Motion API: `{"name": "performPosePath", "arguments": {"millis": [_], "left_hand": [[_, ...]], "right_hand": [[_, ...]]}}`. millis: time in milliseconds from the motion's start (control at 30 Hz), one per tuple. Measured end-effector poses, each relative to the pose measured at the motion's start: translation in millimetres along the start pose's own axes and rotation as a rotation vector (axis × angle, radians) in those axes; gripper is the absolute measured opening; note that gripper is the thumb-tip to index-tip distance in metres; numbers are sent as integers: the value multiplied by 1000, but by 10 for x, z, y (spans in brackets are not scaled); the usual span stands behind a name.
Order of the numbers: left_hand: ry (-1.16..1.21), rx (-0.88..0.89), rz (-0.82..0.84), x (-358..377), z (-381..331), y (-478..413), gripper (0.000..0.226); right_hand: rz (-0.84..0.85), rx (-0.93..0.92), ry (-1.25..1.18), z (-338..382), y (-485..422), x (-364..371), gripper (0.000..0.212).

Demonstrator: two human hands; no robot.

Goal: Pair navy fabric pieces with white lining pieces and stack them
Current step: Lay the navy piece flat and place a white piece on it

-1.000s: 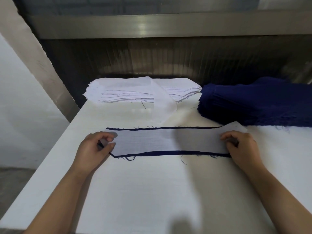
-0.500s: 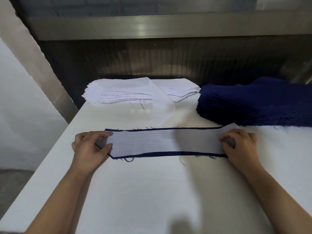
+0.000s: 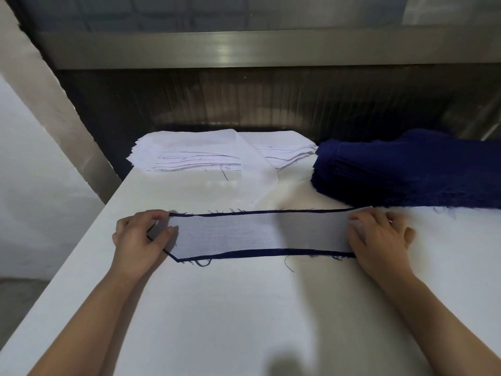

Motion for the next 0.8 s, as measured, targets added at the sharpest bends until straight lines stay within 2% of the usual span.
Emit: {"name": "performPosePath", "arguments": {"millis": [67,167,267,400,467,600,633,700,767,800], "left_hand": [[16,-6,-35,-6,25,-76,14],[12,-32,-73,12,-26,-229,12],[-1,-45,-34,147,-159,-430,8],[19,-6,37,370,-367,-689,11],[-4,3,67,501,-446,-800,11],[-43,-3,79,688,-614,-915,9],[-45,9,85,728,-661,-926,11],[-33,32,93,790,-718,-949,12],[-34,64,106,843,-763,-982,20],[-35,90,112,865,-796,-995,30]], "right_hand": [[-27,-90,-62,186,-62,-34,28],[-18,-200,-127,535,-237,43,31],[33,-312,-184,954,-461,219,35],[135,-450,-116,1428,-693,535,35],[172,-483,-123,1638,-739,628,34],[276,-488,-59,1860,-790,821,45],[277,-485,-67,1893,-800,818,39],[245,-481,-84,1923,-832,772,12],[219,-488,-66,1952,-843,738,28],[202,-475,-104,1939,-867,717,24]]}}
Point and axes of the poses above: each hand's wrist, its own y-axis away from the middle knuckle, its own x-axis out of the palm, z = x × y, the point moved 10 cm from there along -y, towards the middle knuckle, and after that the axes turned 1 degree about -z, right-handed, at the moved point
